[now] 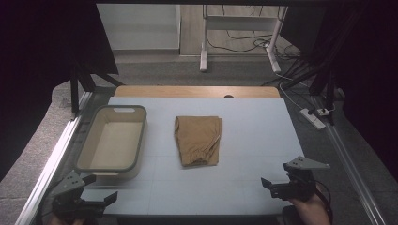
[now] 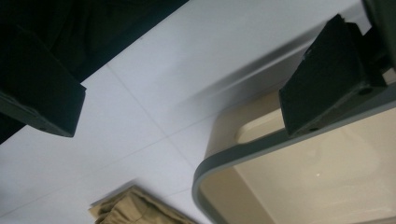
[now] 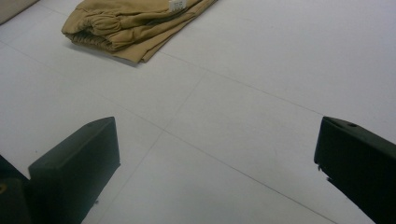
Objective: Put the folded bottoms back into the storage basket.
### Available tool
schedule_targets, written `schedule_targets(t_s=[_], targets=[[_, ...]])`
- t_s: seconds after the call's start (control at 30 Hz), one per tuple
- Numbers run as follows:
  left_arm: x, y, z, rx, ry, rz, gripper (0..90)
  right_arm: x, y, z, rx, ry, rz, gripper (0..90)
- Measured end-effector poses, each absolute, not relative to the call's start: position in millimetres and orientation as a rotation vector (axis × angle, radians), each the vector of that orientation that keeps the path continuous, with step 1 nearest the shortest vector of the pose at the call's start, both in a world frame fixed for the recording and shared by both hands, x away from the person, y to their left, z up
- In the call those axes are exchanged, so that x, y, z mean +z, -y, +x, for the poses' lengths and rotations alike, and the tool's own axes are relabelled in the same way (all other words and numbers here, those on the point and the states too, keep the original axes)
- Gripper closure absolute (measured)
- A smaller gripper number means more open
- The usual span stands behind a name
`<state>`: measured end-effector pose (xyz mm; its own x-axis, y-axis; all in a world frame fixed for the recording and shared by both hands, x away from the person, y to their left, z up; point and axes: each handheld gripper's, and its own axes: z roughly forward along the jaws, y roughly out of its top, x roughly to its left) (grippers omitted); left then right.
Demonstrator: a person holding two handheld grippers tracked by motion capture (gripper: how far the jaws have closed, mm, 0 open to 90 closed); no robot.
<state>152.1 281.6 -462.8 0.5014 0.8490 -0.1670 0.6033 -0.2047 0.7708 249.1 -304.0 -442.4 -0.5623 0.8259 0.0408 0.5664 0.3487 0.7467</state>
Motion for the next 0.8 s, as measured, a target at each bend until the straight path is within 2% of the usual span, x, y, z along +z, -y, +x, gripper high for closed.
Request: schedule_targets(t_s=[0.8], targets=[[-458.5, -259.3, 163.4, 0.275, -1.05, 1.995, 0.0, -442.5, 304.1, 248.8, 1.052, -2.268, 1.229, 0.6]])
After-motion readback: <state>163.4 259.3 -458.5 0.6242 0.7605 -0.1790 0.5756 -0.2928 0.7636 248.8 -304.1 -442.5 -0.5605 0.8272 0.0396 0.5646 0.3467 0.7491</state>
